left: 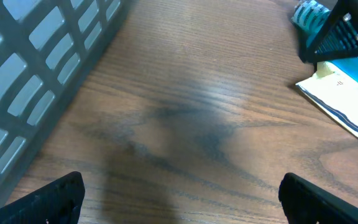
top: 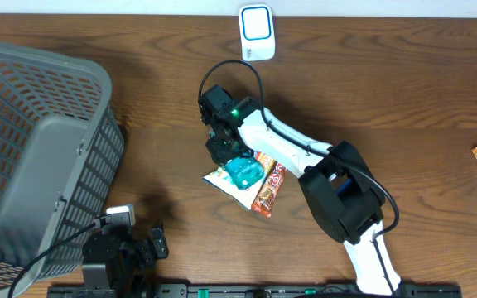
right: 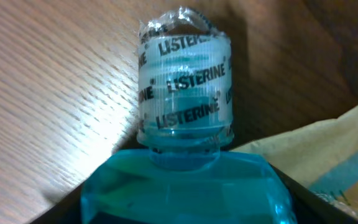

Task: Scan the item barcode
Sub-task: 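Grasp the blue Listerine bottle and lift it toward the scanner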

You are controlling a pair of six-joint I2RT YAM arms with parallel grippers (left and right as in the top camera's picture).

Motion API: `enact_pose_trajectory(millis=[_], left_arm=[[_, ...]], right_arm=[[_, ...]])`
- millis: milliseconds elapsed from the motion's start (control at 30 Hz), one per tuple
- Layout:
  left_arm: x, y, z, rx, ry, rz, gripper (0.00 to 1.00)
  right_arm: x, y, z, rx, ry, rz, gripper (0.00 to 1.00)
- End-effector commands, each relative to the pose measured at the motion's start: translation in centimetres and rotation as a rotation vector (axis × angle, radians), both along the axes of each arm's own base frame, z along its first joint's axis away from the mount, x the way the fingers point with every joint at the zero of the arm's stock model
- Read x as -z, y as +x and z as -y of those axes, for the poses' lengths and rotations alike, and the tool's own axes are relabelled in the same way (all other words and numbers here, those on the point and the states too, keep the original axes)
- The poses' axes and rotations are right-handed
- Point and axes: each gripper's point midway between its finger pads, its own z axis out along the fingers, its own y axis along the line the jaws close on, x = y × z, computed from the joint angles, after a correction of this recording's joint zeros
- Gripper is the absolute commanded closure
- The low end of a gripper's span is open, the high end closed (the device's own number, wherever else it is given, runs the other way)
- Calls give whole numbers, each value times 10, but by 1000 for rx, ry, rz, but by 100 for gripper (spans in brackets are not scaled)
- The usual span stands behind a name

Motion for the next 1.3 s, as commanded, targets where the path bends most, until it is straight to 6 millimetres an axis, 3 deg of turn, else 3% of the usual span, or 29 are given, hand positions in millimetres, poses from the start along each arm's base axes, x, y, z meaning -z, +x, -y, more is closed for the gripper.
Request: enact_pose_trajectory(millis=[0,300,433,533,667,767,933,1100,1133,1200,1267], left_arm=[[-1,-2,-1,-5,2,-1,0],[-1,-2,-1,-5,2,-1,0],[-1,-2,-1,-5,2,-1,0],[-1,-2,-1,-4,2,-1,0],[-1,-2,-1,-4,2,-1,0],[-1,-2,-1,-4,2,-1,0],[-1,-2,-1,-5,2,-1,0],[-1,-2,-1,-5,2,-1,0],[-1,-2,-1,-4,2,-1,0],[-1,-2,-1,-5,2,-1,0],[-1,-2,-1,-5,2,-1,0]], right_arm=[[0,10,-1,85,16,-22,59],[-74,36,10,135,43,7,78],[-105,36,36,177,17,-21,80],[-116,34,74,234,-61,-43,78],[-110,34,124,303,-204,-70,78],[-99,34,143,340,-230,-106,76],[-70,43,160,381,-226,-109,67],[-28,48,159,386,-204,-78,58],[-22,48,158,390,-198,-72,50],[-18,52,155,405,-179,-59,15],[-22,56,153,424,-166,-46,1]])
